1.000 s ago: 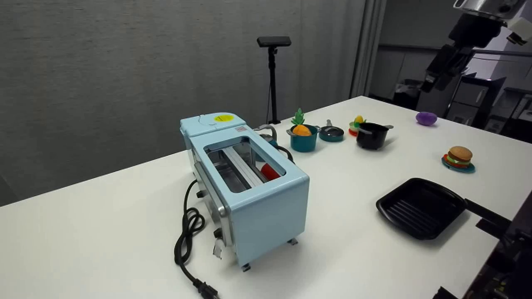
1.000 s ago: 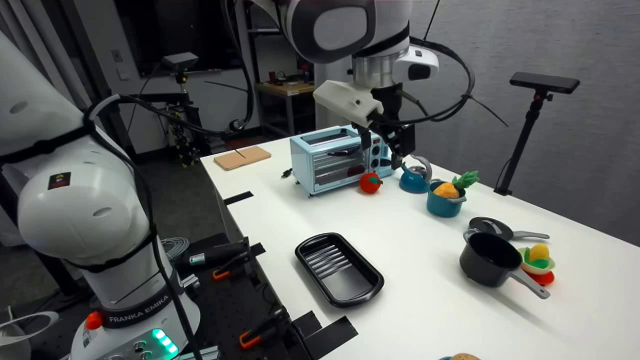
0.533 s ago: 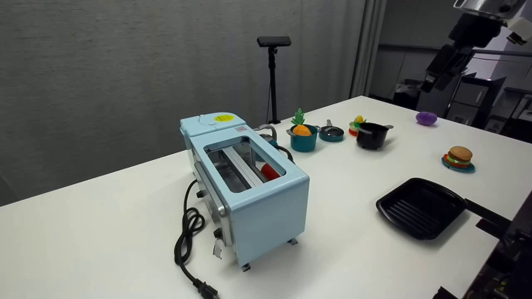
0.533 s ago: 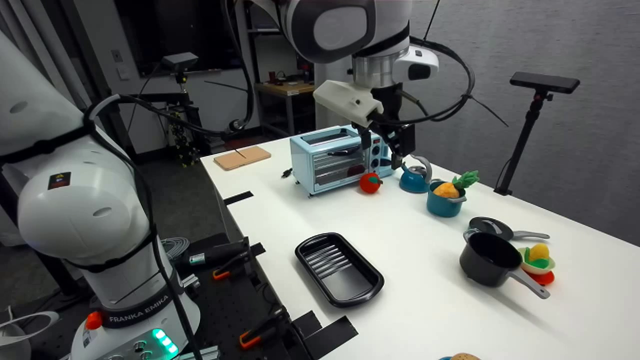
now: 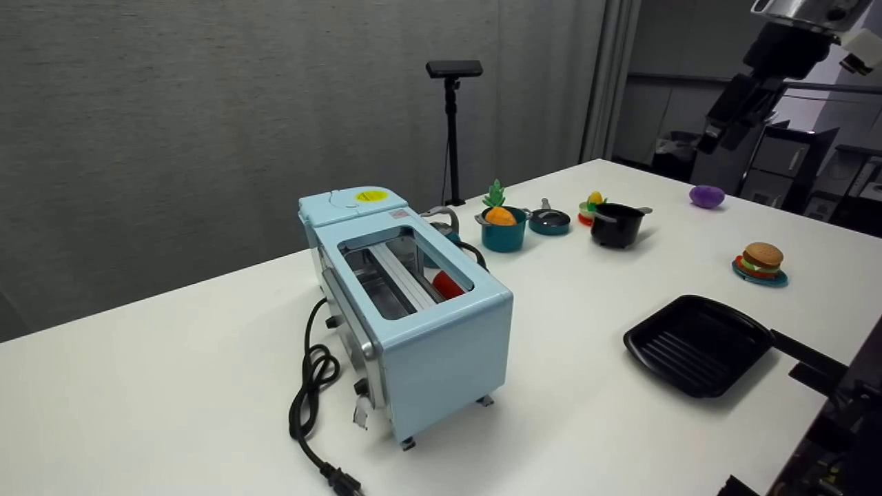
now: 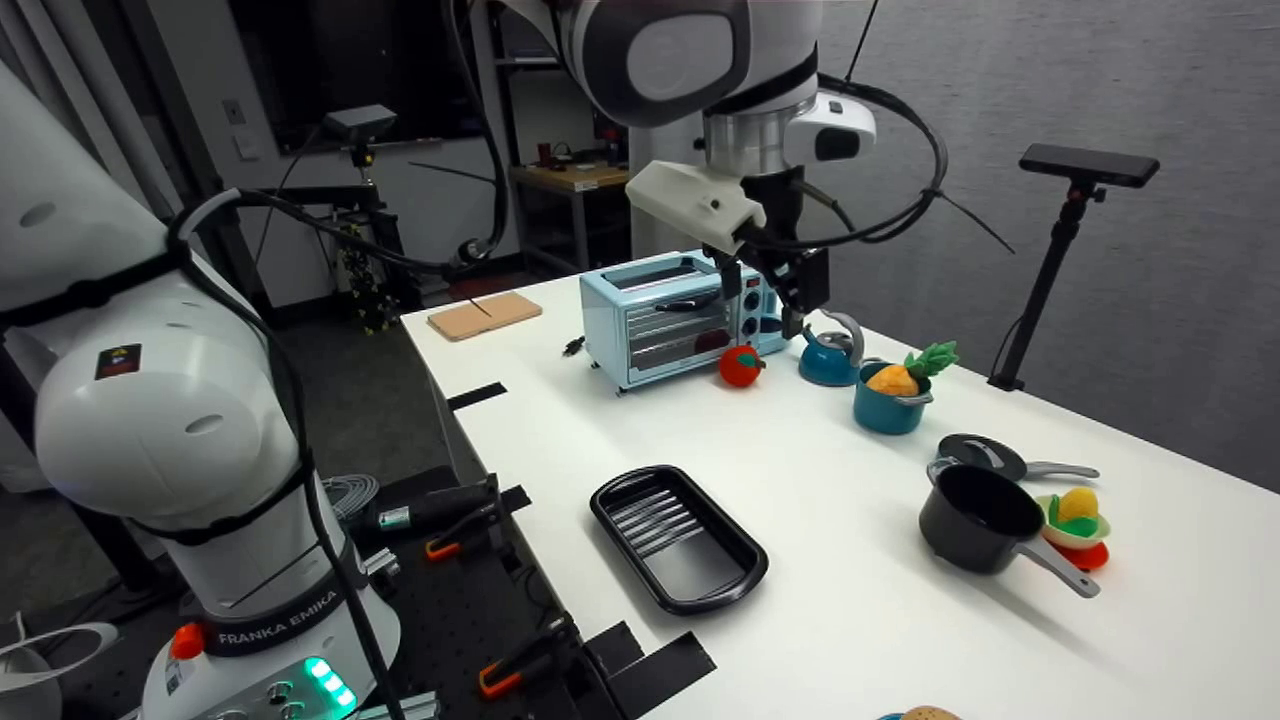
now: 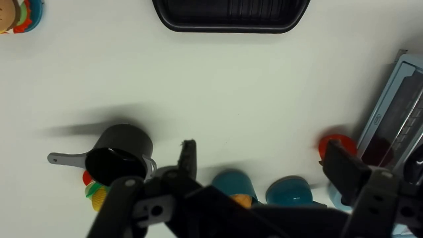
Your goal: Take the pineapple plush toy out of the blue pot and put it on the counter
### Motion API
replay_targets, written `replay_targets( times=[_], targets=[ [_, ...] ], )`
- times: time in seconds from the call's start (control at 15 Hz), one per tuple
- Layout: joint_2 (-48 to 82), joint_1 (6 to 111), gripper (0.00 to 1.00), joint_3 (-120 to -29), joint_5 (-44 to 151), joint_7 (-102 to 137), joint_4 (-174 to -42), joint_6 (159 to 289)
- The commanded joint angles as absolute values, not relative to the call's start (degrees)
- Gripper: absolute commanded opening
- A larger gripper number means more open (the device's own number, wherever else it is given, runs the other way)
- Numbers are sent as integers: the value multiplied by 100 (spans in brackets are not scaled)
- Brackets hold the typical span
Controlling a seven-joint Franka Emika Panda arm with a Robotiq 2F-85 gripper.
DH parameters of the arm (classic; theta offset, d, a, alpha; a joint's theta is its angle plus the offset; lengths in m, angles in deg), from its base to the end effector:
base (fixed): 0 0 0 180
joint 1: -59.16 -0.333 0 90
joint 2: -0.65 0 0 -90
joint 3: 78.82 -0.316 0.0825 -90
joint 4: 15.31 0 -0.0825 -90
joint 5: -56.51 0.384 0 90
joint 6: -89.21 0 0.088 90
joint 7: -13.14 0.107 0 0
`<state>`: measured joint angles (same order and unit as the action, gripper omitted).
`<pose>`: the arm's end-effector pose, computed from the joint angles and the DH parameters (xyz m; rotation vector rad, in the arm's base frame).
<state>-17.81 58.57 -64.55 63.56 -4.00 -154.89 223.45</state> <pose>0.4474 -0.1099 0.4424 -3.0046 0.0184 -0.3847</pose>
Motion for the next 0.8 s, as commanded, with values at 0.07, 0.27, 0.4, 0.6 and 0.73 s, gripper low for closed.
replay_targets(
  times=[0.07, 0.27, 0.4, 0.6, 0.73],
  targets=[
    [-1525, 5950, 100, -6607, 6488, -487, -15323, 22629],
    [-1202, 5911, 100, -6621, 6595, -498, -15090, 22757],
    [-954, 5879, 100, -6662, 6700, -542, -14933, 22871],
    [-505, 5863, 100, -6774, 6931, -660, -14560, 22891],
    [-142, 5901, 100, -6884, 7051, -694, -14243, 22957]
  ],
)
